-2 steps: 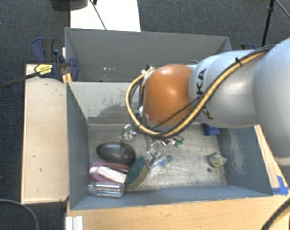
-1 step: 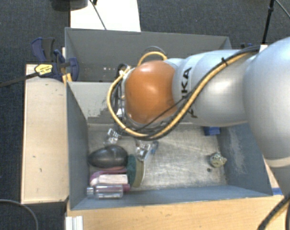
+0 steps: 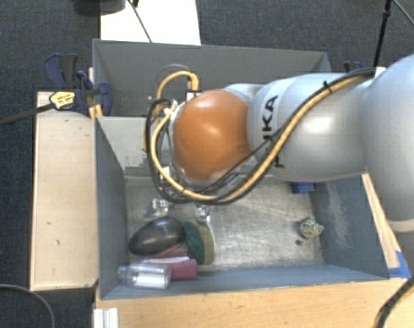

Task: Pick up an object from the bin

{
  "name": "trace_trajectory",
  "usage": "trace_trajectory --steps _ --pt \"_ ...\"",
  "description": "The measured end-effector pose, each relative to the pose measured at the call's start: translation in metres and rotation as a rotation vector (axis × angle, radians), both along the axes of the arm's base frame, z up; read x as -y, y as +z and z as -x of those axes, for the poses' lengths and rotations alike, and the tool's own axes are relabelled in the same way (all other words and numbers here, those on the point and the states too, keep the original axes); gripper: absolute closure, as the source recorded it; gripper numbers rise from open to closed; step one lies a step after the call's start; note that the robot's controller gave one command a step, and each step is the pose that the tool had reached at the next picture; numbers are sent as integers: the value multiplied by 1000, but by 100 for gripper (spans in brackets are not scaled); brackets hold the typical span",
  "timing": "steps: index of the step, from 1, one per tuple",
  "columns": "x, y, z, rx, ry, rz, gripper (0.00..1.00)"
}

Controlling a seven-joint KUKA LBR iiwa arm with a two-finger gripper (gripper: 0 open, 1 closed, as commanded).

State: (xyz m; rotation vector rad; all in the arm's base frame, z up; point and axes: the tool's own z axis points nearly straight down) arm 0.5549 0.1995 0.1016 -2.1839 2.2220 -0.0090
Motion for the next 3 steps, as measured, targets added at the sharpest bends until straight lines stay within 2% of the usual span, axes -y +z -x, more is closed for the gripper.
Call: trace_trajectory --steps 1,2,3 --pt "42 20 18 27 119 -7 0" --pt "40 31 66 6 220 5 0" --pt "29 -2 60 7 580 19 0"
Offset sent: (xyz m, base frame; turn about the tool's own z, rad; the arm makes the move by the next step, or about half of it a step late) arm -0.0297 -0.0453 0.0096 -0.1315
